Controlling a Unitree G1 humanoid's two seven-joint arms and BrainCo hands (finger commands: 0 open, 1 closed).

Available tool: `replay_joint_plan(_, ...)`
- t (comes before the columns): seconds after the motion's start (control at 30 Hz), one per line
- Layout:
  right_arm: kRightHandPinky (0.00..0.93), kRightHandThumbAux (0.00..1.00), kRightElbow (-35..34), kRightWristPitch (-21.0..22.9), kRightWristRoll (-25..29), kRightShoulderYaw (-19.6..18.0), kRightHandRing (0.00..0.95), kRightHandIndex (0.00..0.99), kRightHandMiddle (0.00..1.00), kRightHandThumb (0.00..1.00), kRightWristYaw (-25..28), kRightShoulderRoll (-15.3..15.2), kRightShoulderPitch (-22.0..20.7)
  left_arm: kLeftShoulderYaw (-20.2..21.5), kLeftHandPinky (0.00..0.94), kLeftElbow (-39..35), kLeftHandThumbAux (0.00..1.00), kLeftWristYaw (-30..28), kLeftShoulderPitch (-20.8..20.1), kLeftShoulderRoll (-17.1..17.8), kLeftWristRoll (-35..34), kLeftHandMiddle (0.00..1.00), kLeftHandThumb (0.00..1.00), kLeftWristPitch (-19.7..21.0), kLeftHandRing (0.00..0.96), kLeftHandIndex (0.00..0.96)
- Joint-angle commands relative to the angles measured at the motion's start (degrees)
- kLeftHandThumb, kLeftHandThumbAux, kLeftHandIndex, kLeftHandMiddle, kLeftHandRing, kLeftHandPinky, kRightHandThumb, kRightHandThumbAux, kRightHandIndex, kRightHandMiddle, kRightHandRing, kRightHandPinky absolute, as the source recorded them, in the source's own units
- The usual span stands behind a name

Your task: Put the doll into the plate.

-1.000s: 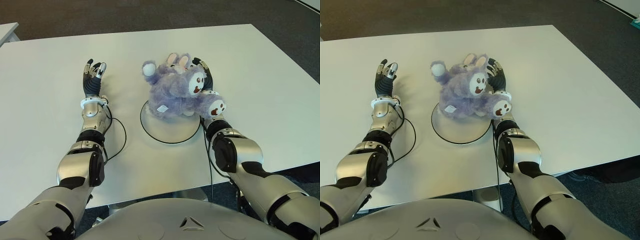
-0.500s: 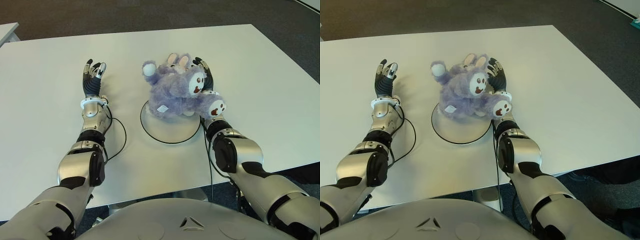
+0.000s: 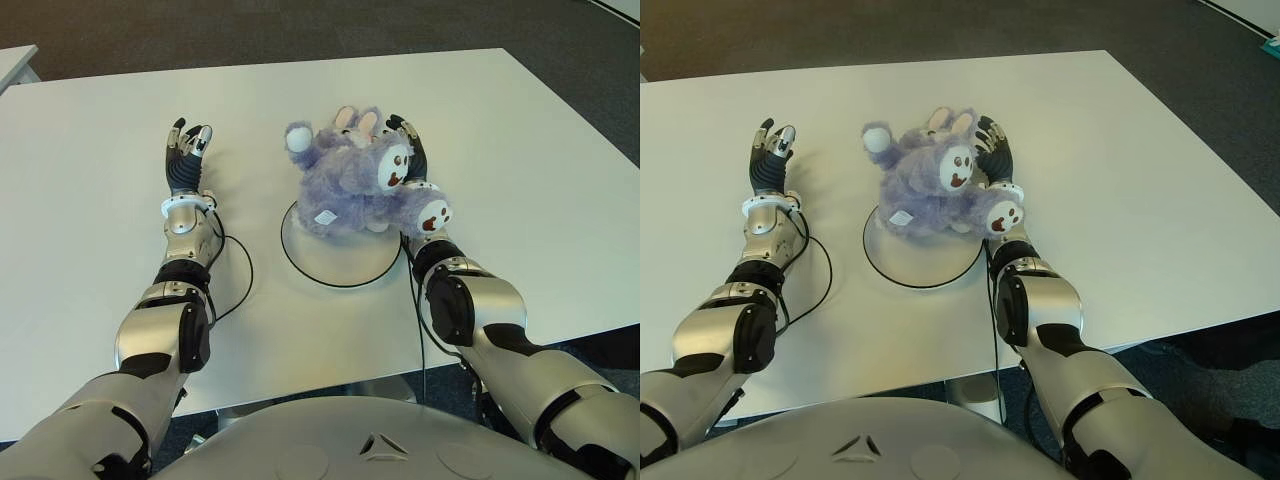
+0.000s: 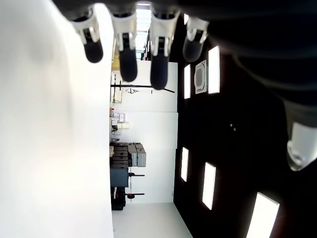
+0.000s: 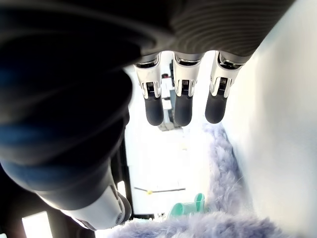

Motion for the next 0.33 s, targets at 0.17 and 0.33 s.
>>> replay_joint_plan(0.17, 0.148, 0.85, 2.2, 1.9, 0.0, 0.1, 0.11, 0.144, 0.134, 0.402, -0.2, 0.5, 3.7, -0.5, 0.019, 6.5, 0.5, -1.4, 7.9, -3.5, -0.5, 0.199, 0.003, 7.7, 0.142, 0.065)
replay_joint_plan(0.33, 0.142, 0.854, 2.2, 1.9, 0.0, 0.2, 0.112, 0.15, 0.135, 0.396, -0.3, 0.6, 3.6, -0.5, 0.016, 6.6, 0.497, -1.8, 7.8, -3.3, -0.4, 0.2, 0.001, 8.1, 0.142, 0.055)
